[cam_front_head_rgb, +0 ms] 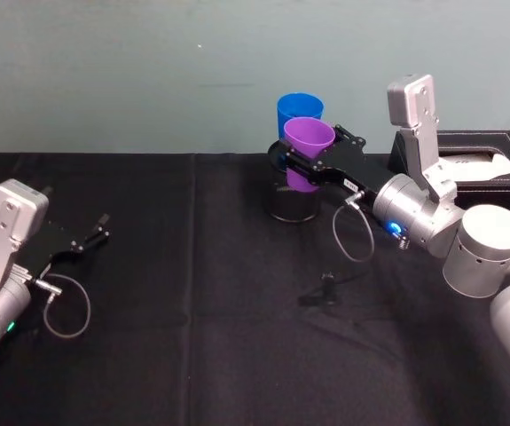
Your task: Pick up one cup with a gripper and tap it against the other cup.
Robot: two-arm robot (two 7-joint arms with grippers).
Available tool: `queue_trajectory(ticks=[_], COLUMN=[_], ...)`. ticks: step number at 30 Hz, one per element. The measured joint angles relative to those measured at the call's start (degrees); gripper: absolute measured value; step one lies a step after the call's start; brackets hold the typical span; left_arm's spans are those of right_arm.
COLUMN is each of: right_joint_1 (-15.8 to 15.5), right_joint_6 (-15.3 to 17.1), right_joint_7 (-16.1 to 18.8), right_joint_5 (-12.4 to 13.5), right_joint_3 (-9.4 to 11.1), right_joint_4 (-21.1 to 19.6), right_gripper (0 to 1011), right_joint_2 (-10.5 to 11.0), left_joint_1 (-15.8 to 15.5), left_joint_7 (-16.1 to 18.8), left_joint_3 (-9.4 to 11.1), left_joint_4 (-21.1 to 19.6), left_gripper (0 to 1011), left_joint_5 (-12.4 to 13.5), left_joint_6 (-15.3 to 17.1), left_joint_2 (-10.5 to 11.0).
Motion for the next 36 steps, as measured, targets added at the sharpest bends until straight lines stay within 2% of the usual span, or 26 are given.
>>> queue_trajectory(ticks=[17, 36], right_joint_1=[1.5, 3.4], right_joint_6=[0.4, 0.5], right_joint_7=[-0.9, -0.2], right_joint_5=[-0.1, -0.3], right_joint_3=[1.4, 1.4], right_joint_4=[1.8, 3.3], right_gripper=[734, 734], right_joint_2=[-0.8, -1.7], left_joint_1=[0.0, 0.0], left_joint_7=[0.0, 0.0], left_joint_3=[0.0, 0.0], left_joint_4=[0.0, 0.0], left_gripper=[1000, 1000], left_joint_5=[0.0, 0.0], left_joint_6=[0.0, 0.0], left_joint_2=[0.0, 0.0])
